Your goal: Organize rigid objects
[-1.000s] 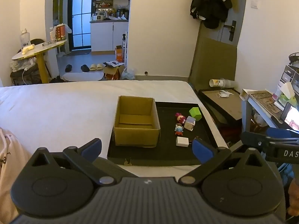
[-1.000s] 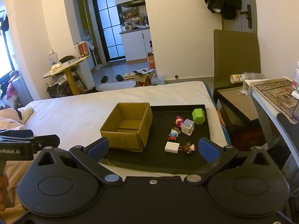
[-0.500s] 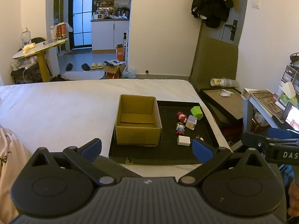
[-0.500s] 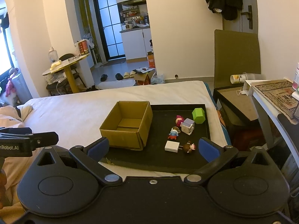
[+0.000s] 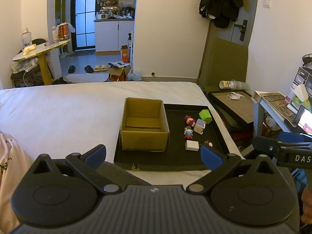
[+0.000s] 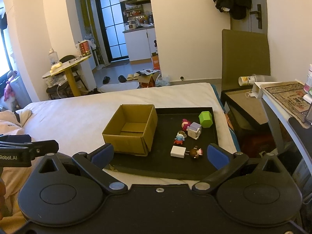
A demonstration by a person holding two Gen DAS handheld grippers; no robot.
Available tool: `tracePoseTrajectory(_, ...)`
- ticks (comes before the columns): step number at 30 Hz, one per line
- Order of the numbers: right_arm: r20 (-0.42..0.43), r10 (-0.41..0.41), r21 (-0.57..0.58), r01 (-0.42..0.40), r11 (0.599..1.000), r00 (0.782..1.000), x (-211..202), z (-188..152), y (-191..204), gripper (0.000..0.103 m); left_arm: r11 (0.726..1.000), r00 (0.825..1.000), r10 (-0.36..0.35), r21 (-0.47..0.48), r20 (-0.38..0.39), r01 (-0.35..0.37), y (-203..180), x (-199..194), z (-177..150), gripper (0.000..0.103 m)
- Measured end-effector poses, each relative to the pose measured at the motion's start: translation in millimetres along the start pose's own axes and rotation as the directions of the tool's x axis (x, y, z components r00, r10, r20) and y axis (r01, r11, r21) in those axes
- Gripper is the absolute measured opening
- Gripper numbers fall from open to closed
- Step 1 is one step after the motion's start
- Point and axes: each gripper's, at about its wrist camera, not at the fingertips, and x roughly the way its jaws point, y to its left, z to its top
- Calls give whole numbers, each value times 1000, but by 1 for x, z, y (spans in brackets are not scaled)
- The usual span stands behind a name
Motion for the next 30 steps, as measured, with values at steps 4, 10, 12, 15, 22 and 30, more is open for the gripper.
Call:
tracePoseTrajectory(4, 0, 0, -1, 0, 1000, 1000, 0, 0, 0, 103, 1000, 1000, 2, 2, 0, -2, 0, 0, 0, 103)
tracePoseTrajectory(10, -3, 0, 0, 0, 1000, 1000, 0, 0, 0, 103, 1000, 1000, 3, 10, -1, -3, -1, 0, -1, 103)
tracePoseTrajectory(12, -3, -1, -2, 1, 1000, 1000, 0, 0, 0, 103, 1000, 1000, 3, 9, -2, -2, -1, 0, -2, 103)
tracePoseTrajectory(15, -3, -3, -1, 3, 1000, 1000, 0, 0, -1, 103, 1000, 1000, 3, 8, -2, -3, -1, 0, -1, 103)
tracePoseTrajectory(22, -5, -10, -1, 10, 1000, 1000, 1, -2, -1, 103, 1000, 1000, 4, 7, -7, -4, -1, 2, -1, 103)
tracePoseTrajectory(30, -10, -11, 0, 11, 1000, 1000, 4, -3, -1, 103, 1000, 1000, 6, 8, -15, -6, 1, 7, 1, 103)
